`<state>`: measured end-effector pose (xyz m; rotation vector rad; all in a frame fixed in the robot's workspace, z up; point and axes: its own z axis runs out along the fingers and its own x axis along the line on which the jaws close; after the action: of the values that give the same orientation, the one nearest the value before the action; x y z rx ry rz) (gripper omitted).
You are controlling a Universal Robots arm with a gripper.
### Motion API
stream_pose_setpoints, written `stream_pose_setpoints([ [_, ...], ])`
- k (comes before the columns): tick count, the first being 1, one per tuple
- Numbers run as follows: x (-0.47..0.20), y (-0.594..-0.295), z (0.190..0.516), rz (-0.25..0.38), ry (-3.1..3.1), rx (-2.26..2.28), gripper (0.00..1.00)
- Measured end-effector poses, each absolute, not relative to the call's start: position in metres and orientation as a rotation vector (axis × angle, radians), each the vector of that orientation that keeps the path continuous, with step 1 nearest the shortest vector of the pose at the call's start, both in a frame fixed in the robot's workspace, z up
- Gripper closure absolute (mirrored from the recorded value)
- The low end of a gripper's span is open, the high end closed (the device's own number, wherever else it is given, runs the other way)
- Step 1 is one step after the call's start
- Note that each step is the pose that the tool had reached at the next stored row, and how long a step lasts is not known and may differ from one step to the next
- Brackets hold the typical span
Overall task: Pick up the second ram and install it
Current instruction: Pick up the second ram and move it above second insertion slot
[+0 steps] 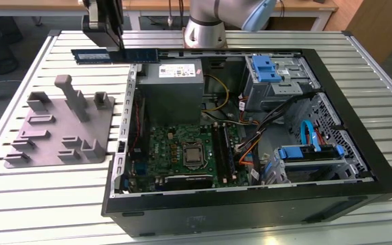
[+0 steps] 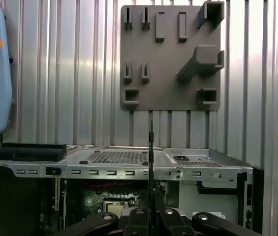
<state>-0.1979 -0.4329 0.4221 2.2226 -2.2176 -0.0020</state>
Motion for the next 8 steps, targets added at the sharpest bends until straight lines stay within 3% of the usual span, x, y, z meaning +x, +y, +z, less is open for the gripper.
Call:
stream_pose_setpoints([
  [8, -0.176, -0.433, 0.408, -0.002, -2.218, 2.222, 0.86],
])
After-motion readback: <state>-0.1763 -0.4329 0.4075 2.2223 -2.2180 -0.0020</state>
